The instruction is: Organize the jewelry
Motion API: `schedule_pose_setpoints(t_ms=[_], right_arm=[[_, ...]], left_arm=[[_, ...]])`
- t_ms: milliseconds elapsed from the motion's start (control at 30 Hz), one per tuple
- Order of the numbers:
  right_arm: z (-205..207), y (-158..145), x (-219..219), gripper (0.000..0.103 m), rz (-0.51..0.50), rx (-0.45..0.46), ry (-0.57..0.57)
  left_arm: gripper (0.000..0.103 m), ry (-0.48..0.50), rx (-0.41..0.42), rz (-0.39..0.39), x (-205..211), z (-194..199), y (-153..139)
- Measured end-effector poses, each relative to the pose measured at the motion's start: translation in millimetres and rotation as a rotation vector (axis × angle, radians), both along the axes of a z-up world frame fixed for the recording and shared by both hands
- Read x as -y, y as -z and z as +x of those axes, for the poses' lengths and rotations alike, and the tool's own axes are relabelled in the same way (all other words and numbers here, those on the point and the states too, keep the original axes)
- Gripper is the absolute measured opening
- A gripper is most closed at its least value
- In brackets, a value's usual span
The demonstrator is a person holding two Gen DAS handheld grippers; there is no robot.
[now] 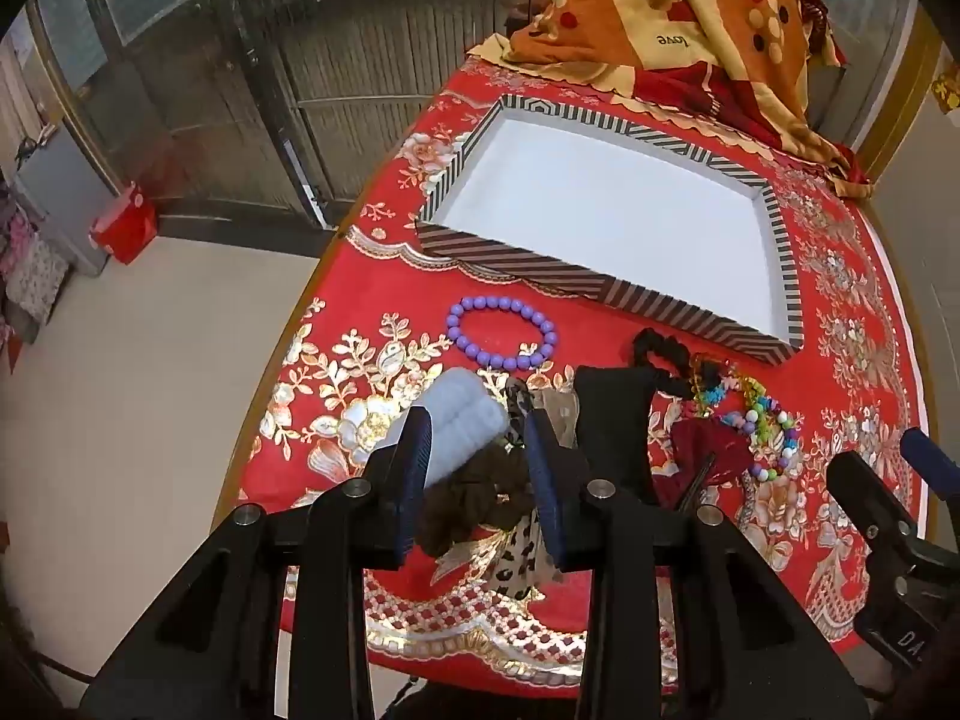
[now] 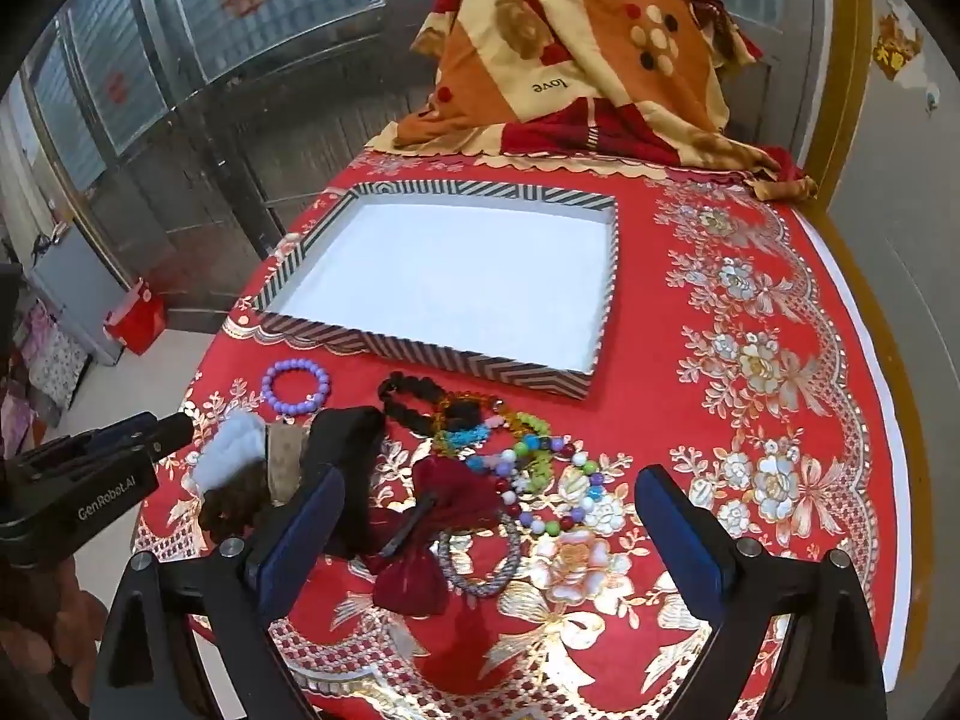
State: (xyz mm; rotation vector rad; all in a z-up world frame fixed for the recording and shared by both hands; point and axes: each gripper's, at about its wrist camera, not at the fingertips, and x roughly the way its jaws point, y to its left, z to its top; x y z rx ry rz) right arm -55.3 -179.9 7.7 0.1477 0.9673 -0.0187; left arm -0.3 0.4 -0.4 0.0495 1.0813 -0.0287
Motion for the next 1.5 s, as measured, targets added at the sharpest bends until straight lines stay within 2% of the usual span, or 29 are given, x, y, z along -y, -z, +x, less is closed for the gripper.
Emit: schedule_pose_setpoints(t_ms=[667,867,1300,1500], right_arm=[[5.0,-2.9,-24.5,0.097,-0.014,-0.017,-0.032],[4.9,-4.3,-27.3,0.097,-0.015,-0.016,-0.041],[5.1,-4.6,-32.5,0.097,-0.019,-0.021,-0.055],[5.5,-3.2,-31.8,0.097,-0.015,-0.031,-0.059]], left_arm=[[0.031,-0.025,-0.019,-0.037,-15.0,-4.9,-2.8],[0.031,-0.021,-0.016,0.024,-12.7,-8.0,-2.2],[0.031,-0.029,0.02,-0.014,-16.8,-9.5,-1.1],[0.031,-0.029,-0.003,-0.02,-18.4,-9.3,-0.5]])
